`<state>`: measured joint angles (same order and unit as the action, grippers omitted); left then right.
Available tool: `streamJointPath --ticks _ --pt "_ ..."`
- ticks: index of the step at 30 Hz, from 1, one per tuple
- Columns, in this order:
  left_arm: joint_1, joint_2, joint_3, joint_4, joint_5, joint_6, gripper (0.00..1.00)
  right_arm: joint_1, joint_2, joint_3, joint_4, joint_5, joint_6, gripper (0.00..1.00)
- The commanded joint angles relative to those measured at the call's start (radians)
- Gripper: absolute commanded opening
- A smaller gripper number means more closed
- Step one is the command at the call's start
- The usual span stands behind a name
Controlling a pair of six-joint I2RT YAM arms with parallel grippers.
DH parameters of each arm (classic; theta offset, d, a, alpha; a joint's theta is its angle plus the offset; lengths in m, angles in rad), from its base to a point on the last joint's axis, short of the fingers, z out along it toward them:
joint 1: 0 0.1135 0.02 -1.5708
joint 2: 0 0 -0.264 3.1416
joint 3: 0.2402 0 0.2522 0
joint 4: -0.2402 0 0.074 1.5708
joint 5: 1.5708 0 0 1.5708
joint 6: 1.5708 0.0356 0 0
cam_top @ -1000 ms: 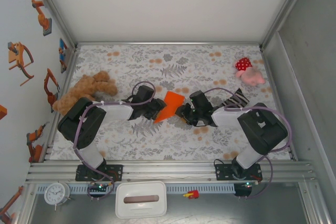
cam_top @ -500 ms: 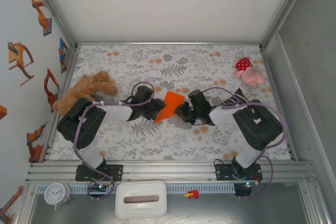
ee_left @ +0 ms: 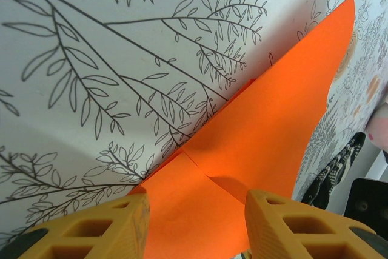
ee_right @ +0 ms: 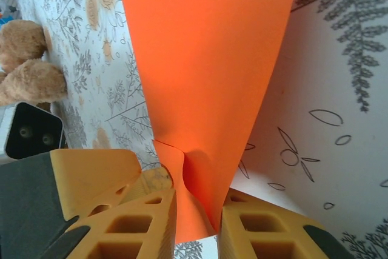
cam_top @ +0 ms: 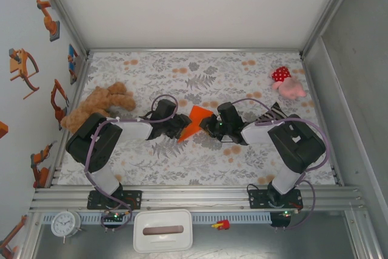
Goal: Fold a paper plane with a square sheet of paper (pick it up from the middle)
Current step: Fold the wing for the fifth time at the center of the table.
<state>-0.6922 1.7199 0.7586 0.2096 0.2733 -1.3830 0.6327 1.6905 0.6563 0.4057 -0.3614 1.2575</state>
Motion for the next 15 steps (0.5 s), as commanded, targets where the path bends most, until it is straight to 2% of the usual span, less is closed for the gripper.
streamJointPath --ticks 1,8,15 --pt "0.002 0.002 -0.026 -0.06 0.003 -0.014 0.47 0.002 -0.001 -0.007 0.038 0.025 0.002 0.22" --pt "0.003 -0.02 -0.022 -0.055 0.003 -0.003 0.49 -0.003 0.016 -0.004 0.047 0.025 0.028 0.16" --pt "0.002 -0.06 0.013 -0.099 -0.001 0.049 0.53 -0.008 0.01 0.0 0.047 0.022 0.029 0.02"
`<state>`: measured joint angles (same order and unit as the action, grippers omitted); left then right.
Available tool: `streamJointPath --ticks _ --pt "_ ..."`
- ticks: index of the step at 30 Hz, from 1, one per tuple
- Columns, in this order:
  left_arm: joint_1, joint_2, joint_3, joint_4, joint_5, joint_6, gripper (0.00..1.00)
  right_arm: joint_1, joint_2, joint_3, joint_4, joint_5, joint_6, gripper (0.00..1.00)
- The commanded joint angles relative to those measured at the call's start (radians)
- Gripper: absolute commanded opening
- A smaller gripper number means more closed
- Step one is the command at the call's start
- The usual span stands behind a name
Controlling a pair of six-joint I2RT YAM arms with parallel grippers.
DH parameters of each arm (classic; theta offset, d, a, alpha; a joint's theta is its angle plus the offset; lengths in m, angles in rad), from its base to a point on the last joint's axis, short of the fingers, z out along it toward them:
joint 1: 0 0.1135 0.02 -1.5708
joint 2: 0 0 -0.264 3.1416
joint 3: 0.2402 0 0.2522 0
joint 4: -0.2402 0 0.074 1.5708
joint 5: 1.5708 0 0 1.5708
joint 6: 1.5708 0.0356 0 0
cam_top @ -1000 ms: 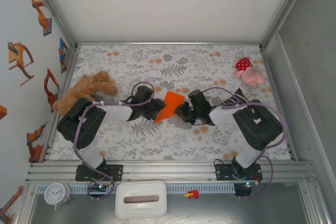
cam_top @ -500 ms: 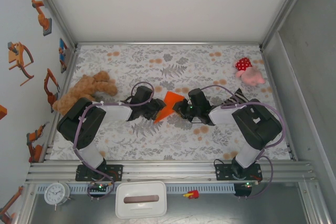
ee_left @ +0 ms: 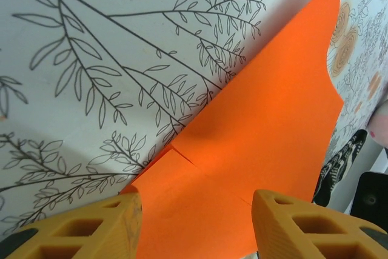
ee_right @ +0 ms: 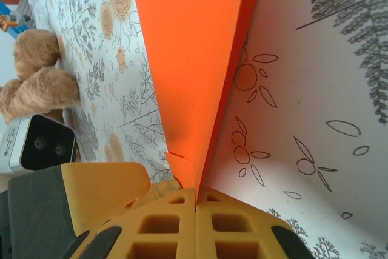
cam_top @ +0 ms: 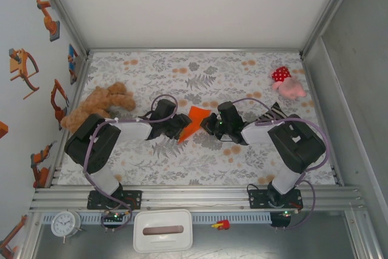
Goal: Fold a paper plane with a square sheet of paper (pick it up from the middle)
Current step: Fold the wing for the fifth time at the center of the table.
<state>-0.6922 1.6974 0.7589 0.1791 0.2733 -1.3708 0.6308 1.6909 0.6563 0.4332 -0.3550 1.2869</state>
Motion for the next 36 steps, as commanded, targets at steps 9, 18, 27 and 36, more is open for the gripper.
streamJointPath --ticks 9,18,27,36 --pt "-0.048 -0.155 0.11 -0.279 -0.138 0.372 0.65 -0.024 -0.099 -0.012 -0.09 0.056 -0.015 0.0" --pt "-0.172 -0.148 0.171 -0.304 -0.292 0.763 0.74 -0.085 -0.244 -0.01 -0.301 0.057 -0.043 0.0" --pt "-0.273 -0.126 0.061 0.027 -0.302 1.126 0.75 -0.133 -0.309 0.045 -0.476 0.03 -0.071 0.0" --pt "-0.321 -0.039 0.085 0.065 -0.395 1.333 0.74 -0.157 -0.29 0.089 -0.537 -0.002 -0.061 0.0"
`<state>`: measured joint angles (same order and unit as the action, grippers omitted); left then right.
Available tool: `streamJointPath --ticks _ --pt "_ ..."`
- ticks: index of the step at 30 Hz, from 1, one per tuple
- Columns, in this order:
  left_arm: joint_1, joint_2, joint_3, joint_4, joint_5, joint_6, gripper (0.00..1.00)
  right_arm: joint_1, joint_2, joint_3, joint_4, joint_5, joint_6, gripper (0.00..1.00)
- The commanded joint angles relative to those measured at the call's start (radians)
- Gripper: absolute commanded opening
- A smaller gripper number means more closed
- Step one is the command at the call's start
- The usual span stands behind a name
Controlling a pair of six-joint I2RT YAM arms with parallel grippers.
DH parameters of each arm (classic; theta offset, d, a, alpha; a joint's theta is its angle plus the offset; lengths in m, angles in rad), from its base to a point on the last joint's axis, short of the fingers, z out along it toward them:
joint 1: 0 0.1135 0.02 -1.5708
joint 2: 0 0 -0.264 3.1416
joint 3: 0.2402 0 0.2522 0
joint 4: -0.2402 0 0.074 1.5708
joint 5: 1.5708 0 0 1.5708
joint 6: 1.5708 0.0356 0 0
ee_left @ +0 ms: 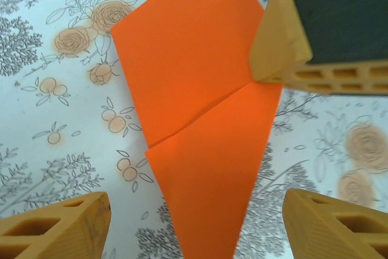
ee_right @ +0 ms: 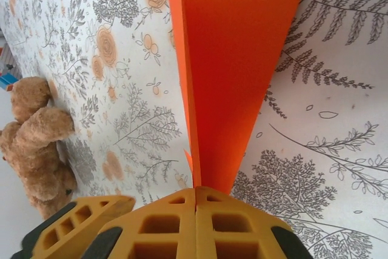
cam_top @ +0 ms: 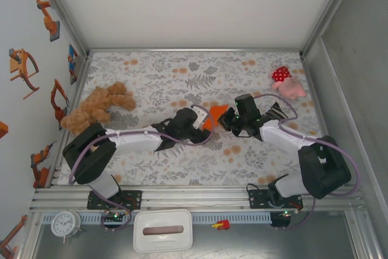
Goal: Fold a paper plane with a square sheet of paper (pick it up from the middle)
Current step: Fold the wing for the fifth time at the center of the table.
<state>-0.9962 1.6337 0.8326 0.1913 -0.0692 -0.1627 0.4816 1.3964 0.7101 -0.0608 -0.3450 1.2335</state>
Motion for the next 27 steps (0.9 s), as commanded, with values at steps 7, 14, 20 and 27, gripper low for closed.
streamJointPath --ticks 7,14,20,27 --pt "-0.017 0.088 0.006 0.161 -0.074 0.197 0.65 -0.017 0.013 0.038 -0.048 -0.025 0.026 0.0" --pt "-0.018 0.139 0.024 0.174 -0.02 0.219 0.6 -0.024 0.027 0.045 -0.057 -0.04 0.027 0.0" --pt "-0.018 0.158 0.037 0.172 -0.01 0.233 0.55 -0.024 0.044 0.045 -0.057 -0.057 0.026 0.0" --pt "-0.018 0.181 0.053 0.151 0.008 0.242 0.46 -0.024 0.067 0.045 -0.059 -0.071 0.027 0.0"
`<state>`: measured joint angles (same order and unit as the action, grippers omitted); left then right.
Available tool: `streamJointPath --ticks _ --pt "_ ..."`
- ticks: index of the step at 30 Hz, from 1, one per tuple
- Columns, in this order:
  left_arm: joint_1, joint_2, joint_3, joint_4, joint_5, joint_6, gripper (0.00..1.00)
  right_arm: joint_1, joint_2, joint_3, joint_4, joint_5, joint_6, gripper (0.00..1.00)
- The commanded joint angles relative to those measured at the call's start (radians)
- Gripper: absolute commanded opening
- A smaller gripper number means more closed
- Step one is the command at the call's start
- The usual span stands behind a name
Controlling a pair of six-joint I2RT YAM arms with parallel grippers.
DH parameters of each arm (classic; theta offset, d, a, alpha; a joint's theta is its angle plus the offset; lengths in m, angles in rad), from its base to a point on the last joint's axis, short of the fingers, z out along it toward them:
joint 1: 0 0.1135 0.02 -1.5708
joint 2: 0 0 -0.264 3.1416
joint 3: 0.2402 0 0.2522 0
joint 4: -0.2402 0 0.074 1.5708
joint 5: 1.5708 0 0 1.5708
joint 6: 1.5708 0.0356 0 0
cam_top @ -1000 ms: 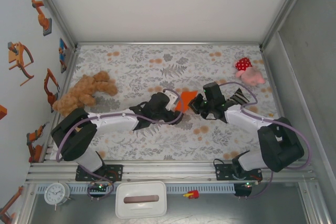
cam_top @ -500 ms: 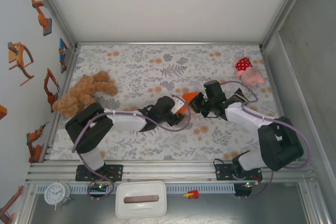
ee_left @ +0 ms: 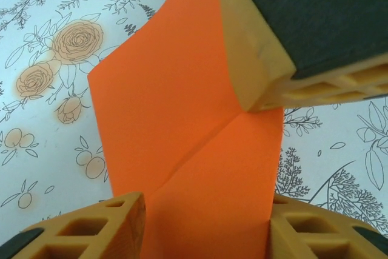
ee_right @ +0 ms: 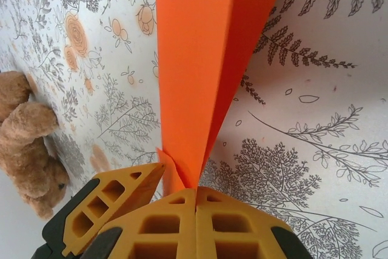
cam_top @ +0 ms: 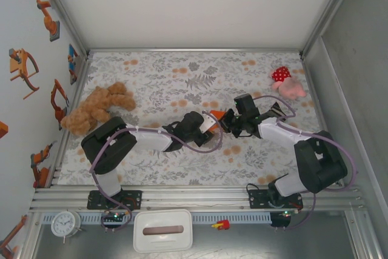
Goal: Fold a paper plane with a square sheet of paper (pick it up from the middle)
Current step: Fold the wing for the fifth time at the center of the table.
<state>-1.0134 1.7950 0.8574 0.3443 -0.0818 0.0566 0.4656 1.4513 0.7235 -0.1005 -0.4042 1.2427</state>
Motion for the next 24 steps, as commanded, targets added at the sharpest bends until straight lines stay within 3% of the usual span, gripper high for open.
streamJointPath --ticks 1,8,15,24 --pt "-0.001 0.023 0.029 -0.005 0.021 0.024 0.44 -0.008 0.014 0.031 -0.021 -0.012 0.018 0.0" --pt "-0.001 0.045 0.031 -0.011 0.007 0.022 0.31 -0.015 0.017 0.033 -0.023 -0.019 0.018 0.0" --pt "0.011 0.047 0.016 0.002 0.037 -0.004 0.26 -0.05 0.007 0.046 -0.076 -0.001 -0.015 0.34" --pt "0.035 0.058 -0.011 0.032 0.102 -0.06 0.26 -0.113 -0.063 0.053 -0.149 0.041 -0.104 0.46"
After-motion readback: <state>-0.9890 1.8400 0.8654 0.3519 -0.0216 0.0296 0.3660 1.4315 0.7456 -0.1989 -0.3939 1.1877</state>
